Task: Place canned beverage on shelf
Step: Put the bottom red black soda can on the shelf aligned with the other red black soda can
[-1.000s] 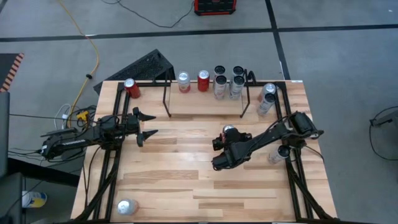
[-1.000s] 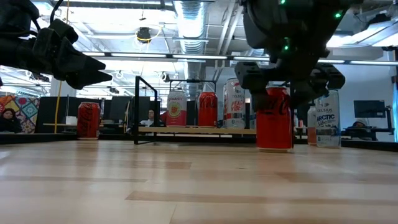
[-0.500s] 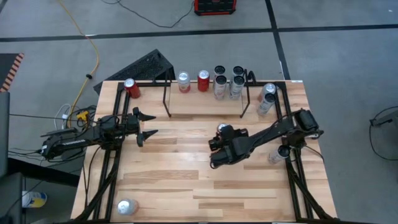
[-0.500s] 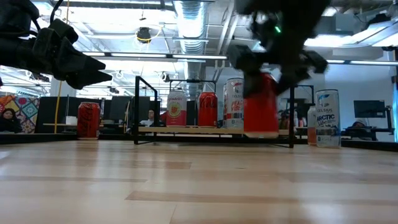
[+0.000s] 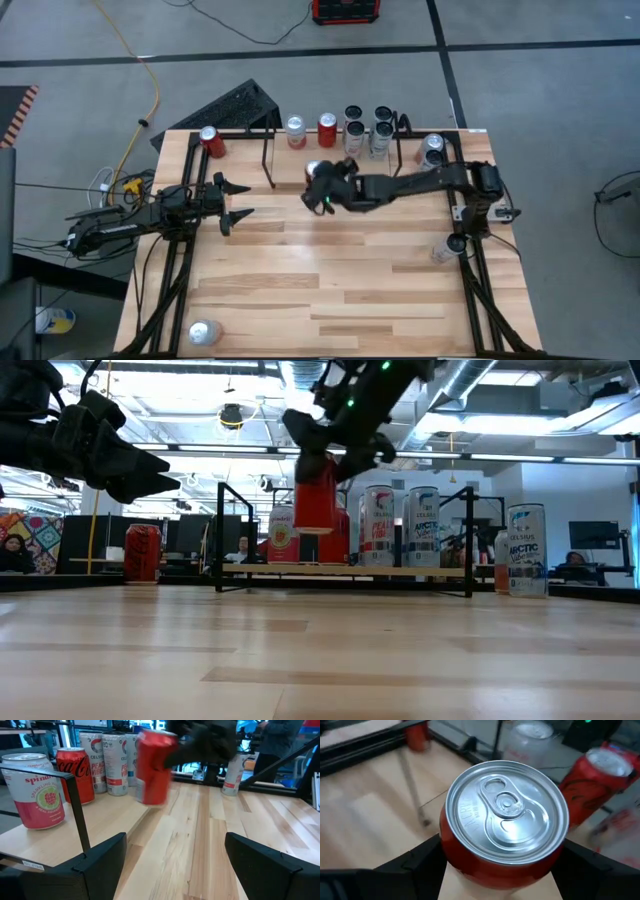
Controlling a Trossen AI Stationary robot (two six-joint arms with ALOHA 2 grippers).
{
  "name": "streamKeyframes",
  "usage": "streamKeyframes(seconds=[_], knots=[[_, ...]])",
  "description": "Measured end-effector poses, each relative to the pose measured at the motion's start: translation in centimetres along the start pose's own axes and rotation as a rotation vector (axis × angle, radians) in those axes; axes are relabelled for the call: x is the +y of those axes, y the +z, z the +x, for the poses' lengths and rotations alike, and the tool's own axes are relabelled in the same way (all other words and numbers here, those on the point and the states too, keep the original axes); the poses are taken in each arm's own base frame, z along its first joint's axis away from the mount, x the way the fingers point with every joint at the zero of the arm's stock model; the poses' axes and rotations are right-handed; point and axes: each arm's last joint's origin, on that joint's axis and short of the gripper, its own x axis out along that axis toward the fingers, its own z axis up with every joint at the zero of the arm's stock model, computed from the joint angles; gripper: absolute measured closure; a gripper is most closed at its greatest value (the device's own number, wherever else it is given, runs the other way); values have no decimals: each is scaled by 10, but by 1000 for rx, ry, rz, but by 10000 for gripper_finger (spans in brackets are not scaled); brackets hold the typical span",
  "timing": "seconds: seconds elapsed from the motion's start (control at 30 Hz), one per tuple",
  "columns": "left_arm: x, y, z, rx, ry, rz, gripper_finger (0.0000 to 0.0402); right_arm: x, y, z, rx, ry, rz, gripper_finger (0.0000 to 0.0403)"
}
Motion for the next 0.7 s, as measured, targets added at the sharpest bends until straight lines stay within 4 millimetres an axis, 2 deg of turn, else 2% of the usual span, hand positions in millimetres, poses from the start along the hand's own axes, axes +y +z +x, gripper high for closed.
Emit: streamKeyframes(seconds=[0.13, 0.27, 0.33, 0.63, 0.7], knots=[[0, 0, 0, 0, 0, 0, 78, -16, 5, 19, 37, 12, -35, 83], [0, 0, 0, 0, 0, 0, 78, -24, 2, 39, 86, 43, -44, 83], [0, 0, 0, 0, 0, 0, 78, -27, 1, 42, 93, 36, -72, 83], [0, 0, 0, 0, 0, 0, 78, -33, 6, 45, 79, -4, 13, 83], [0, 0, 0, 0, 0, 0, 78, -30, 0, 54, 78, -30, 15, 83]])
